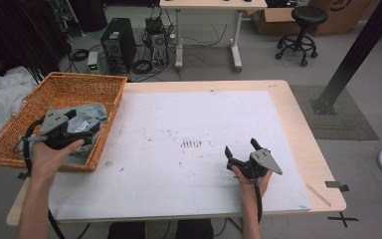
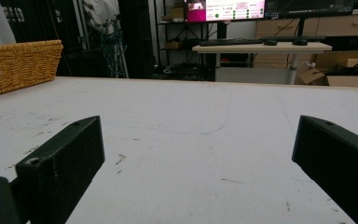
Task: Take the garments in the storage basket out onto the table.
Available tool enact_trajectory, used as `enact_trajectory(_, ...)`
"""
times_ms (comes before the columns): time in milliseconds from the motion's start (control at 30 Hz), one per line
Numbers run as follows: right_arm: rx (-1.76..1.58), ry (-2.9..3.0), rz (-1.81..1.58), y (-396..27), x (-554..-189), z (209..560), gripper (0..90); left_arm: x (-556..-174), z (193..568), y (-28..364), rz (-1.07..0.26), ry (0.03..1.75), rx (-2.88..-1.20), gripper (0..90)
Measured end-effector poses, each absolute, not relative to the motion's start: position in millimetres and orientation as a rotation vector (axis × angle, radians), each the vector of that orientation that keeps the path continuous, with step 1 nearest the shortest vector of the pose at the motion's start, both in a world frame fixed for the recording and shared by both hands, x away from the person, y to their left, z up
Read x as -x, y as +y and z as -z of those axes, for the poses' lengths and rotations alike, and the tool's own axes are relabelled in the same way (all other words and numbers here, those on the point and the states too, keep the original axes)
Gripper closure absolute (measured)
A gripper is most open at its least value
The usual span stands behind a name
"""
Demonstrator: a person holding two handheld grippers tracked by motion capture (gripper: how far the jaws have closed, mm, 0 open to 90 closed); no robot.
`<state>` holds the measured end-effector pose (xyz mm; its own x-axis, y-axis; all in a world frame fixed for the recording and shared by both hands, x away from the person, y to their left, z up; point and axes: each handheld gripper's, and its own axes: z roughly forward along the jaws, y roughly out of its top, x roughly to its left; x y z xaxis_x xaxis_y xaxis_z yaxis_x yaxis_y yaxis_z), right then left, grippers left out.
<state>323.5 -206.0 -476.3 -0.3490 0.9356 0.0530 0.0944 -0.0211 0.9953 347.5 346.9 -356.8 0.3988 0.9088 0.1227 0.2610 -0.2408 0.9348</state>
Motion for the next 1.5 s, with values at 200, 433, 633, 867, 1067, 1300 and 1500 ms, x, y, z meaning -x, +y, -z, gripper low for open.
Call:
enact_trajectory(200,-1.112,1.523,-1.454,-205.8,-323.6,476.3,2.5,-369.4,377.1,393.4,-0.805,1.167,-1.905,10.7)
enact_trajectory(433,-1.114,1.523,-1.449,-205.5,-323.7,476.2,2.7,-399.4,404.5,404.5,-0.575,1.229,-2.096,14.9)
enact_trajectory(633,-1.114,1.523,-1.448,-205.6,-323.7,476.2,2.8,-415.9,422.7,398.1,-0.510,1.268,-2.200,17.2)
enact_trajectory(867,-1.115,1.523,-1.445,-205.3,-323.6,476.2,2.9,-416.1,424.2,400.9,-0.452,1.293,-2.168,27.4)
enact_trajectory(1067,-1.114,1.522,-1.446,-205.3,-323.6,476.2,3.2,-414.8,421.5,400.6,-0.435,1.291,-2.167,42.3)
enact_trajectory(1300,-1.113,1.525,-1.444,-205.2,-323.6,476.2,3.5,-414.8,420.0,400.0,-0.431,1.332,-2.152,49.6)
enact_trajectory(1500,-1.116,1.527,-1.441,-205.0,-323.8,476.1,3.8,-416.4,418.7,403.9,-0.474,1.330,-2.151,70.6)
